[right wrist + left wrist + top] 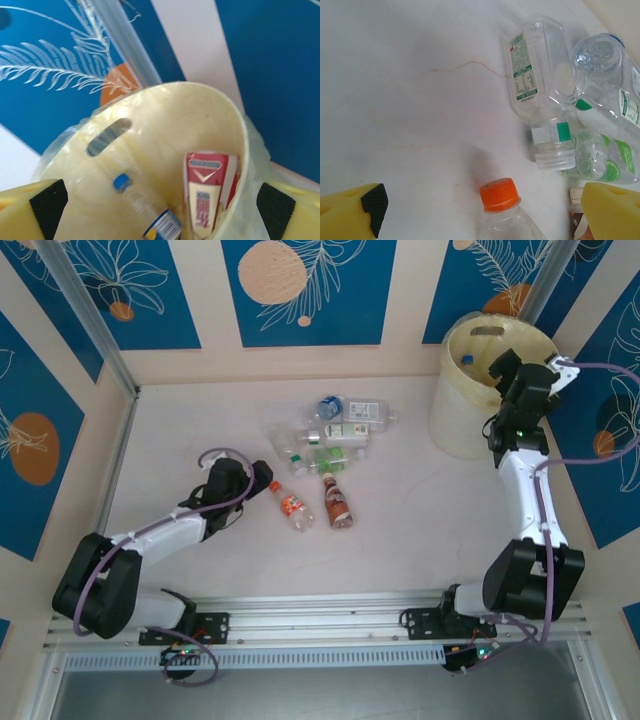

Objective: Put the plastic bottles in the bin

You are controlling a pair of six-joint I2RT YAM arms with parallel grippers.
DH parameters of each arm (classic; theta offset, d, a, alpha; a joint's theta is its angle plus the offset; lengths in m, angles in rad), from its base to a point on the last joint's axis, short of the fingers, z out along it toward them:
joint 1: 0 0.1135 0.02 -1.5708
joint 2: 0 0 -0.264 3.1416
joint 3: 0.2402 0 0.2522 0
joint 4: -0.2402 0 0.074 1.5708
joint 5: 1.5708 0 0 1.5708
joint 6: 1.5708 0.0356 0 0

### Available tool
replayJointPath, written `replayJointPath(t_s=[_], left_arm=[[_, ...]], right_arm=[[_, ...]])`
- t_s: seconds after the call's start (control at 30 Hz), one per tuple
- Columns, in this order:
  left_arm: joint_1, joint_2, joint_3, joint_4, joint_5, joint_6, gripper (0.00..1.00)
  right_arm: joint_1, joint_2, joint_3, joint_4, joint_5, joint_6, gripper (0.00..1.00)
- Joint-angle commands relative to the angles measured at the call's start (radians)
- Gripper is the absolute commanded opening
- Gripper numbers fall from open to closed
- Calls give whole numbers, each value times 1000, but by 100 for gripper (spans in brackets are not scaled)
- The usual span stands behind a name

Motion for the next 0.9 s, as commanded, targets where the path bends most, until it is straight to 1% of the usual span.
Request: replayJointPath(t_s=[0.0,0.2,0.3,0.33,0.4,0.5,0.57,0.63,0.7,0.77,0.87], left_arm=[[4,20,61,-136,-11,-56,100],[-78,4,140,-356,-43,-89,100],[-140,-26,151,-494,-80,-149,100],[-153,-36,144,-513,-76,-164,100],[-179,-60,124,-543,-62,-205,100],[-229,-79,85,-537,-33,-276,100],[-271,-64,71,-509,-13,-320,100],[-292,-25,79,-483,17,-331,100],[-303,27,123,-485,34,-301,100],[-319,78,184,-514,27,-276,100],[-336,128,235,-509,32,-256,100]], right_arm=[[26,-79,-46,10,-159,26,99],[81,-192,-120,-102,-436,16,100],[95,-248,-181,-139,-548,22,100],[95,-266,-205,-140,-583,23,100],[99,-301,-273,-105,-674,16,100],[114,-331,-400,42,-779,12,100],[133,-328,-439,88,-795,15,100],[149,-316,-440,86,-783,7,100],[162,-302,-431,77,-768,0,100],[172,-293,-415,61,-766,-14,100],[183,-292,-403,31,-747,-38,100]])
